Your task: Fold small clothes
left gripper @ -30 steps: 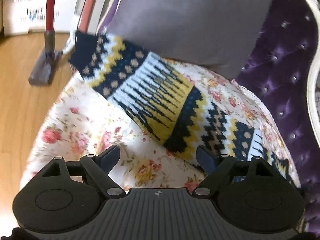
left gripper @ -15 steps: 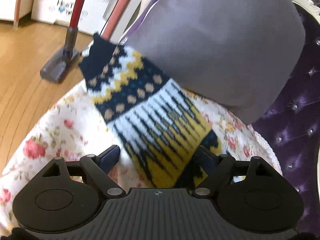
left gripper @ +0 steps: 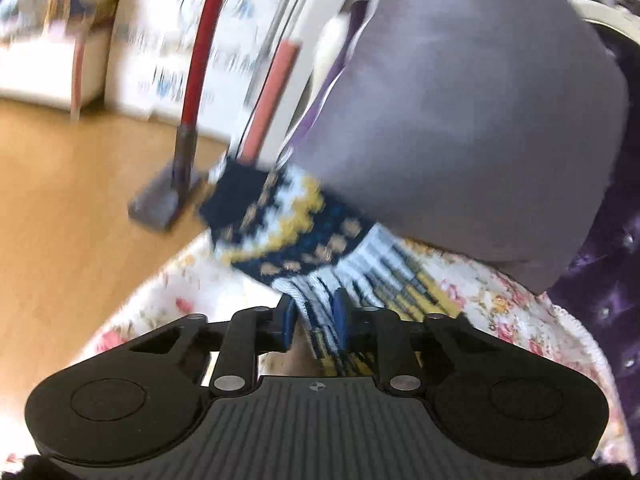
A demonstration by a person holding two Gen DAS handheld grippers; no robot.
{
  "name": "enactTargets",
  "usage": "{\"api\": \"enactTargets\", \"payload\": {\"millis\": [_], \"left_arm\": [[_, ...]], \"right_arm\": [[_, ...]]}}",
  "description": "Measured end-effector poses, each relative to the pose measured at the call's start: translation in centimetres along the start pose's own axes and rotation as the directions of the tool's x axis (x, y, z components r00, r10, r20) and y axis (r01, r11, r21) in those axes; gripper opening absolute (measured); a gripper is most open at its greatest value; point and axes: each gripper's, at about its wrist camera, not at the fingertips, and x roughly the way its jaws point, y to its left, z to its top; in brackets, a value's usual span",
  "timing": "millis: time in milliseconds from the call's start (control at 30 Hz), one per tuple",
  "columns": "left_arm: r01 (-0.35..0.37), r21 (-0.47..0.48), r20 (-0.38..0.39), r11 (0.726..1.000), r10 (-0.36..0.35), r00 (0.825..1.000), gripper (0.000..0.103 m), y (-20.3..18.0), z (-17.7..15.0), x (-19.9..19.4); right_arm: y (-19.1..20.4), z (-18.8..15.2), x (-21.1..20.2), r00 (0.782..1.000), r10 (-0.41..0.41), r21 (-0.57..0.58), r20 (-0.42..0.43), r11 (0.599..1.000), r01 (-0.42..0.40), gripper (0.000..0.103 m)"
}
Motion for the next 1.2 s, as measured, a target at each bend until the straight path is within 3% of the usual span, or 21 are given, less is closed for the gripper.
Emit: {"api": "enactTargets", "payload": {"millis": [67,200,267,367,467,533,600,667,700,733,800,833,900,933,967,1000,1033,1133,1200], "left_arm": [[0.05,0.06,-0.013,0.997,-0.049,0.999,0.007,-0.9,0.0,-0.2],[0.107,0.189,0.058,0.976,-0.12,0.991,0.007,-3.7,-0.5,-3.0],[0.158,0.317,0.101,0.935,-0.199,0.975,0.007,-6.2,-1.5,-5.3],[0.256,0.503,0.124,0.825,-0.362,0.924,0.007,-10.4,-4.2,-9.6],[0.359,0.629,0.046,0.69,-0.495,0.868,0.007,-13.9,-7.8,-12.9],[0.418,0.718,-0.053,0.557,-0.555,0.83,0.01,-16.2,-10.6,-14.8],[0.463,0.801,-0.179,0.379,-0.587,0.79,0.01,-18.0,-13.9,-16.1],[0.423,0.88,-0.222,0.215,-0.602,0.767,0.014,-18.6,-17.2,-17.5],[0.392,0.909,-0.232,0.14,-0.613,0.755,0.019,-18.5,-18.6,-18.2],[0.365,0.929,-0.249,0.059,-0.629,0.737,0.032,-17.9,-19.9,-18.9],[0.349,0.935,-0.303,-0.07,-0.67,0.678,0.038,-16.6,-21.4,-20.3],[0.354,0.929,-0.329,-0.11,-0.682,0.653,0.043,-16.0,-21.7,-20.9],[0.386,0.916,-0.349,-0.113,-0.701,0.622,0.044,-15.5,-21.4,-21.4],[0.415,0.906,-0.349,-0.087,-0.709,0.613,0.045,-15.5,-20.6,-21.2],[0.45,0.892,-0.34,-0.04,-0.715,0.611,0.048,-15.4,-19.5,-20.9],[0.474,0.881,-0.331,0.001,-0.713,0.618,0.05,-15.6,-18.5,-20.3],[0.484,0.874,-0.315,0.046,-0.705,0.635,0.052,-15.7,-17.5,-19.7],[0.459,0.879,-0.257,0.132,-0.678,0.689,0.052,-15.6,-14.9,-17.5],[0.459,0.863,-0.242,0.212,-0.624,0.743,0.052,-15.7,-12.3,-16.1]], "right_arm": [[0.0,0.0,0.0,1.0,-0.001,0.0,-0.001,1.0,0.001,0.103],[0.0,0.0,0.0,1.0,-0.001,-0.001,-0.002,1.0,0.001,0.103],[0.0,0.0,0.0,1.0,-0.001,0.0,-0.003,1.0,0.001,0.103],[0.0,0.0,0.0,1.0,-0.001,-0.001,-0.003,1.0,0.001,0.103],[0.0,0.0,0.0,1.0,-0.001,-0.001,-0.003,1.0,0.001,0.103],[0.1,0.0,0.0,1.0,-0.001,-0.002,-0.004,1.0,0.001,0.103],[0.0,0.0,0.0,1.0,0.002,-0.002,-0.004,1.0,-0.002,0.103],[0.0,0.0,0.0,1.0,0.003,-0.004,-0.005,1.0,-0.003,0.103],[0.0,0.0,0.0,1.0,0.004,-0.005,-0.006,1.0,-0.004,0.103],[0.0,0.0,0.0,1.0,0.005,-0.005,-0.007,1.0,-0.005,0.103],[0.0,0.0,0.0,1.0,0.006,-0.005,-0.006,1.0,-0.006,0.103],[0.0,0.0,0.0,1.0,0.005,-0.005,-0.006,1.0,-0.005,0.103],[0.0,-0.1,0.0,1.0,0.004,-0.005,-0.005,1.0,-0.004,0.103],[0.0,-0.1,0.0,1.0,0.004,-0.005,-0.005,1.0,-0.004,0.103],[0.0,-0.1,0.0,1.0,0.004,-0.005,-0.005,1.0,-0.004,0.103],[0.0,-0.1,0.0,1.0,0.004,-0.005,-0.005,1.0,-0.004,0.103],[0.0,-0.1,0.0,1.0,0.003,-0.006,-0.005,1.0,-0.003,0.103],[0.1,0.2,-0.2,1.0,-0.003,-0.017,-0.01,1.0,0.002,0.102],[0.7,0.6,-0.6,1.0,-0.026,-0.039,-0.008,0.999,0.025,0.102]]}}
